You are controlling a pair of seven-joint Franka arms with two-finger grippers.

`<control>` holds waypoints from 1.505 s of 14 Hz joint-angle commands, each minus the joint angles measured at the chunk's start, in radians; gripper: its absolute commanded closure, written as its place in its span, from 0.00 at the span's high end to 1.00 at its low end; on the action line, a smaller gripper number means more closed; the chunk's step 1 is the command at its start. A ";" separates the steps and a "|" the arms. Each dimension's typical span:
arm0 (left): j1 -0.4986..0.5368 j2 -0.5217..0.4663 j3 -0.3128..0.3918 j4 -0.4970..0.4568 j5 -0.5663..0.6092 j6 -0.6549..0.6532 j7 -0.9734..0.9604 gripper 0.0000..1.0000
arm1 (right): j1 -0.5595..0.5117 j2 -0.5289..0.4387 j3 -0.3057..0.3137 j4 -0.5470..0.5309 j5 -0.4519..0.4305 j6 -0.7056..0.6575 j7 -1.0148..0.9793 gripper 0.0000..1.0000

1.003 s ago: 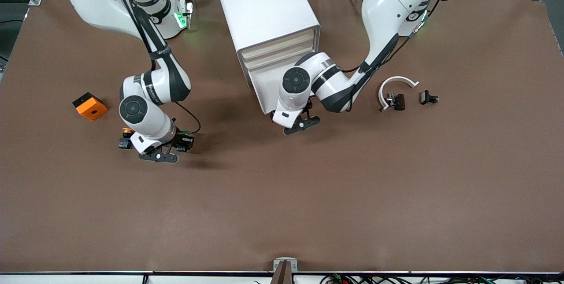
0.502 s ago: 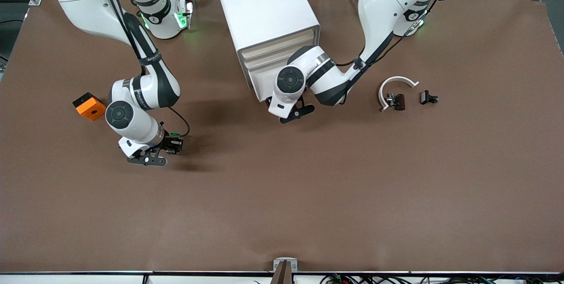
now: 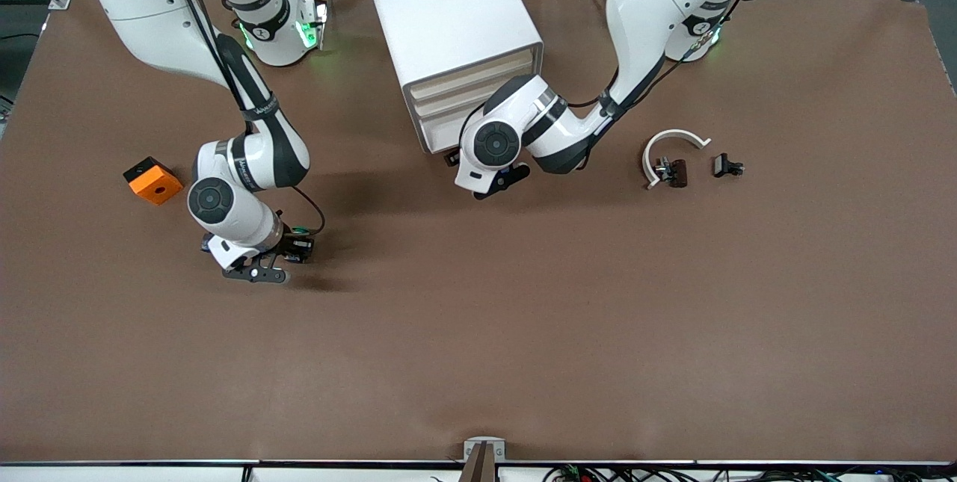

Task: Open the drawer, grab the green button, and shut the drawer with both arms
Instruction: 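Place the button beside the red button while the left gripper closes drawer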

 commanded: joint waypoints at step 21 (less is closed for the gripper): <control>-0.010 0.029 -0.020 0.014 -0.086 -0.099 0.003 1.00 | -0.071 -0.199 0.017 0.139 -0.014 -0.442 -0.049 1.00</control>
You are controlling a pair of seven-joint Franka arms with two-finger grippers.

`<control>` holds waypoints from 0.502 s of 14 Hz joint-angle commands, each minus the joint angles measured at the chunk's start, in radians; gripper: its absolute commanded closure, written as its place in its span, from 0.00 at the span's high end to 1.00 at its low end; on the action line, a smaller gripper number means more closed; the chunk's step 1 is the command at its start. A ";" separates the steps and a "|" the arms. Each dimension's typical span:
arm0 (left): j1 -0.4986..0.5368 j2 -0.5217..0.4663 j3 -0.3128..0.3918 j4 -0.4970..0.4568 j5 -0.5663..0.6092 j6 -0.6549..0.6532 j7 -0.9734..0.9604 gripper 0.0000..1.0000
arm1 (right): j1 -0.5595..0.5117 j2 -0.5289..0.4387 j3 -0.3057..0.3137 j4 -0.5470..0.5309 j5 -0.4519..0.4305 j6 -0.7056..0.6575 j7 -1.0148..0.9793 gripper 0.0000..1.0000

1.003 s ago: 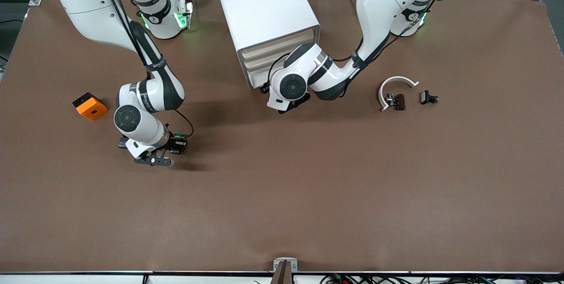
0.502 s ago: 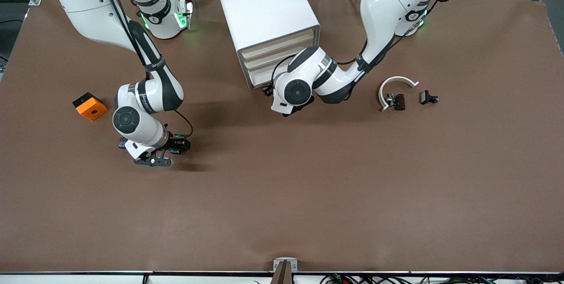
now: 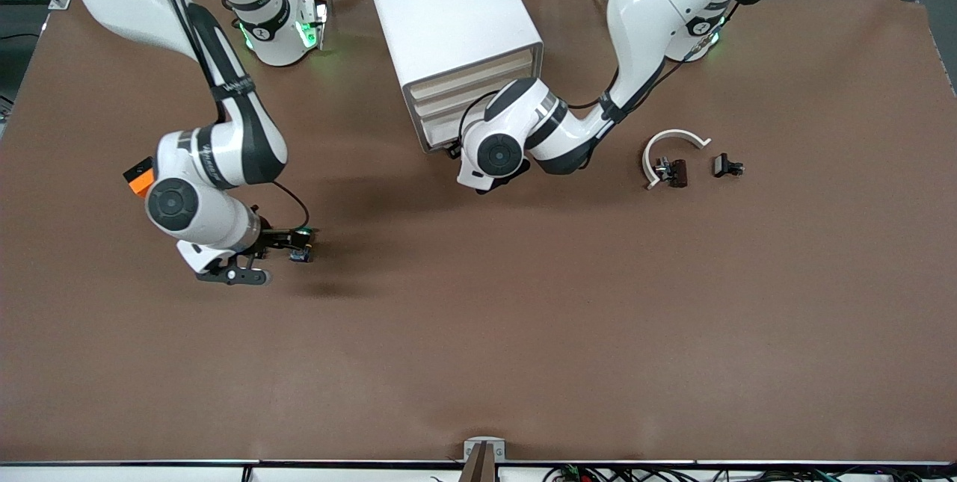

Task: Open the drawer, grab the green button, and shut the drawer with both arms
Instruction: 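Place the button beside the red button while the left gripper closes drawer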

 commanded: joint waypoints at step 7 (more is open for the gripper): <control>-0.008 0.006 -0.005 0.016 -0.023 -0.069 0.001 1.00 | -0.135 -0.204 0.011 0.182 -0.017 -0.456 -0.132 1.00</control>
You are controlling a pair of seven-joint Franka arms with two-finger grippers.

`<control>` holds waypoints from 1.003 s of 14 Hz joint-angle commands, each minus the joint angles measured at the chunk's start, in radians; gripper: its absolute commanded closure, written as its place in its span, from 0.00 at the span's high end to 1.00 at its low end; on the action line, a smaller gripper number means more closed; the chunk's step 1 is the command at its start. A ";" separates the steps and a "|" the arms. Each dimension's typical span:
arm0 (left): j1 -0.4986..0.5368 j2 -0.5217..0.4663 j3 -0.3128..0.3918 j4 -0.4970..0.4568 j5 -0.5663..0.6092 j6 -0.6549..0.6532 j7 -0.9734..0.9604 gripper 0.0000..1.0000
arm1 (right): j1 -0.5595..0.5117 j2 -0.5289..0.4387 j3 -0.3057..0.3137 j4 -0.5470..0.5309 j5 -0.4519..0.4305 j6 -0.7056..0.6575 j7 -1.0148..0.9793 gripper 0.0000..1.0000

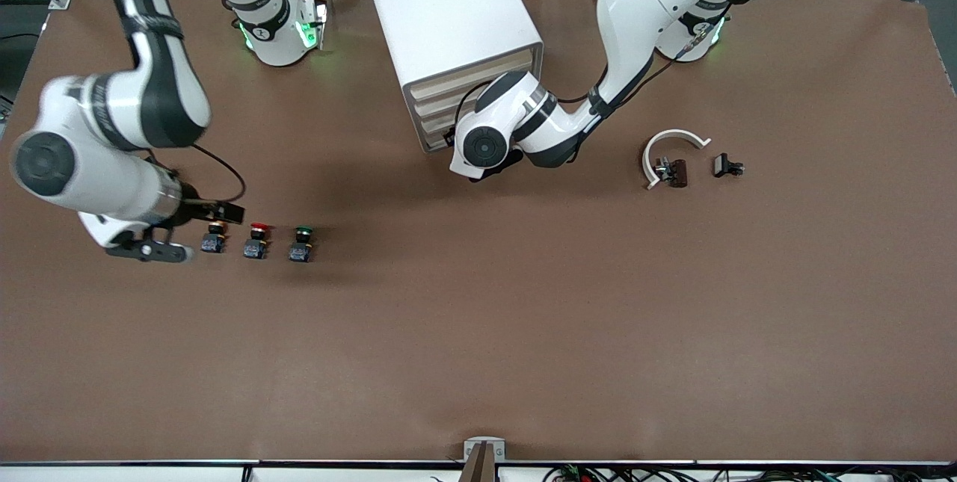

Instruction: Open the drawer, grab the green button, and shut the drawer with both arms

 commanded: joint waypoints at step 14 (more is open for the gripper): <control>0.541 -0.316 -0.004 0.036 0.094 -0.514 0.384 1.00 | -0.161 -0.002 0.005 0.470 -0.021 -0.448 -0.187 1.00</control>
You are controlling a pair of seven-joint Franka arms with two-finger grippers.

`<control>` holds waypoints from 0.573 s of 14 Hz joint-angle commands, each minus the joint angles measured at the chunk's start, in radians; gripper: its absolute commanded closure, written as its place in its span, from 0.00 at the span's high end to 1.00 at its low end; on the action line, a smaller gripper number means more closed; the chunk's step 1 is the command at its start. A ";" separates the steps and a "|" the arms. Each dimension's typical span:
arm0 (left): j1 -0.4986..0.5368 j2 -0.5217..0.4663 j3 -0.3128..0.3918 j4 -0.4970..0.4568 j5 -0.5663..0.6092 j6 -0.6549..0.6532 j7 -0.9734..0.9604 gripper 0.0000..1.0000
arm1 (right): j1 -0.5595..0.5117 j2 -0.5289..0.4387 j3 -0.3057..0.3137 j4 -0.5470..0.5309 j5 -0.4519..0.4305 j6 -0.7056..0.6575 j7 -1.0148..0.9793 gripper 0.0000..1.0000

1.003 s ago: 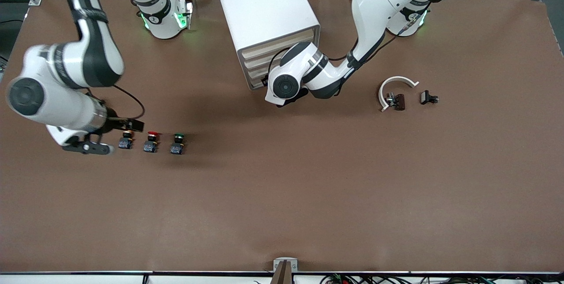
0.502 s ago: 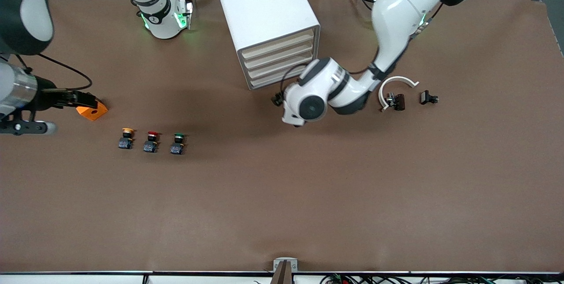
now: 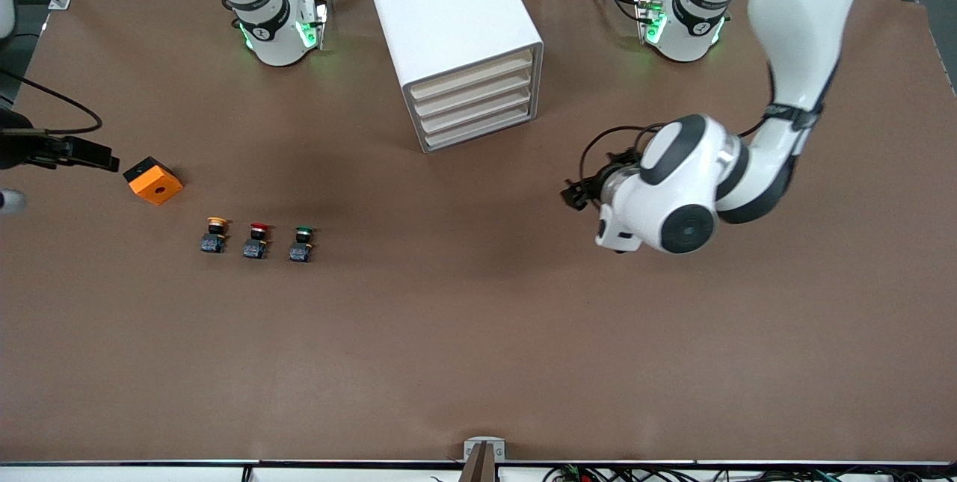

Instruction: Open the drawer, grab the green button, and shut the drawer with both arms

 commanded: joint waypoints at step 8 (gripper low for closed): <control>0.238 -0.457 0.052 -0.346 0.077 -0.064 0.641 1.00 | -0.035 -0.029 0.015 0.086 0.020 -0.069 -0.003 1.00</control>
